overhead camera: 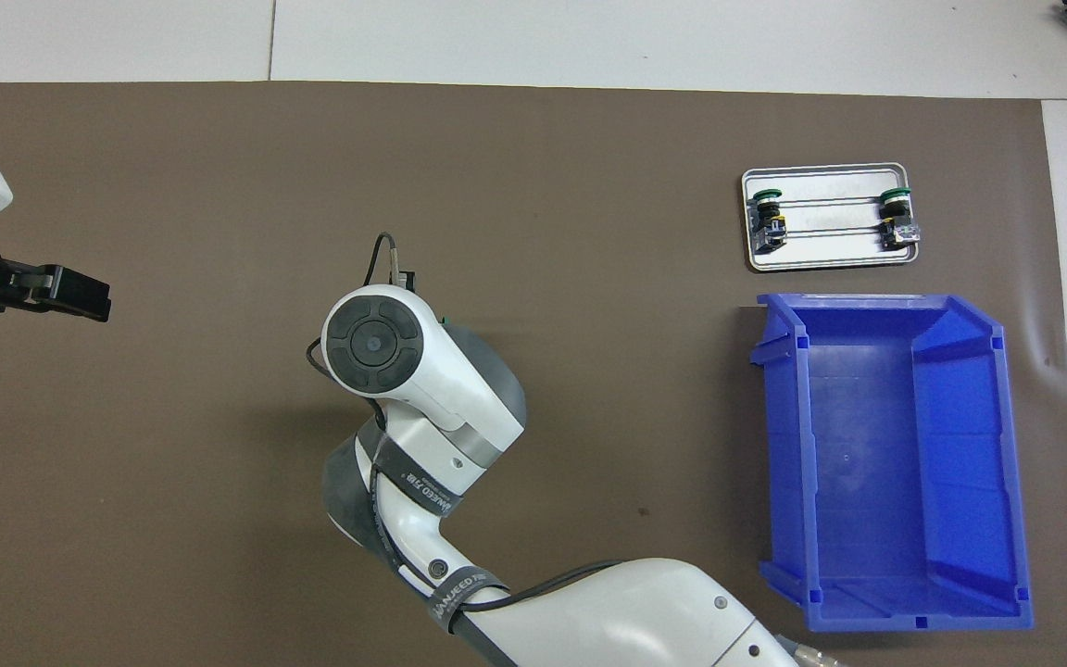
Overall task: Place and press button with both arms
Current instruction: 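Lower the button onto the table with the right gripper while the left gripper approaches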
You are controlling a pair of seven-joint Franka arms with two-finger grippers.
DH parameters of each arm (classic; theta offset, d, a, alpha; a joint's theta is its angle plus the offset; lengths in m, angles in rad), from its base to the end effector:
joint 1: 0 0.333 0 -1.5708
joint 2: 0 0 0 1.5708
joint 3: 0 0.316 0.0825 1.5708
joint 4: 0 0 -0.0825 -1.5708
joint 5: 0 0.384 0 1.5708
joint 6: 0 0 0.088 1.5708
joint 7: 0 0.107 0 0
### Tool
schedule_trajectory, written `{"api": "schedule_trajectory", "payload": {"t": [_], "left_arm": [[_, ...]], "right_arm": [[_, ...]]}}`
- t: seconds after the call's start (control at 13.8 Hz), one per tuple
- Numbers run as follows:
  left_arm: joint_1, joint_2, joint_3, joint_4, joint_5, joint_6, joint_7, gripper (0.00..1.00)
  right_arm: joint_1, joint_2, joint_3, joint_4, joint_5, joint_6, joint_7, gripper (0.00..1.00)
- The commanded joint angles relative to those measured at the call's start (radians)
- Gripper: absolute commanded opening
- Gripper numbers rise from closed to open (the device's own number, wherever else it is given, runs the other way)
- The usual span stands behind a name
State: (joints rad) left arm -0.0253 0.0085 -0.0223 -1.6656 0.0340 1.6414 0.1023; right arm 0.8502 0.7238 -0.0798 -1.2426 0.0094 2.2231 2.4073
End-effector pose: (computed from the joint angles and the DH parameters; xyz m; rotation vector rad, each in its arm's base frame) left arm 0.5596 -0.0232 0.5810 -3.0993 0.2373 0.0522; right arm 0.5400 0.5481 0.3633 -1.9923 2.0820 -0.0538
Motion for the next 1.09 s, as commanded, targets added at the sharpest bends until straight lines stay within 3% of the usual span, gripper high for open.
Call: {"api": "schedule_trajectory", "payload": {"t": [0.0,0.36,0.58,0.65,0.72,1.01], "left_arm": [[-0.002,-0.027,0.004,-0.033,0.018,0.026,-0.006,1.0],[-0.028,-0.028,-0.002,-0.036,0.017,0.038,0.013,1.0],[-0.036,-0.041,-0.004,-0.072,0.004,0.057,0.184,1.0],[-0.036,-0.048,-0.004,-0.092,-0.011,0.075,0.247,1.0],[-0.036,-0.059,-0.002,-0.118,-0.037,0.102,0.29,1.0],[-0.068,-0.108,-0.004,-0.268,-0.094,0.29,0.41,1.0]], "right_arm": [[0.001,0.016,0.014,-0.003,0.003,0.033,0.016,0.0],[0.021,0.055,0.012,-0.026,-0.019,0.066,0.015,0.0],[0.032,0.054,0.012,-0.028,-0.014,0.067,0.01,0.01],[0.032,0.054,0.012,-0.029,-0.008,0.072,0.01,0.58],[0.032,0.054,0.012,-0.038,-0.012,0.084,0.004,0.74],[0.035,0.046,0.012,-0.052,-0.016,0.084,0.001,0.81]]}}
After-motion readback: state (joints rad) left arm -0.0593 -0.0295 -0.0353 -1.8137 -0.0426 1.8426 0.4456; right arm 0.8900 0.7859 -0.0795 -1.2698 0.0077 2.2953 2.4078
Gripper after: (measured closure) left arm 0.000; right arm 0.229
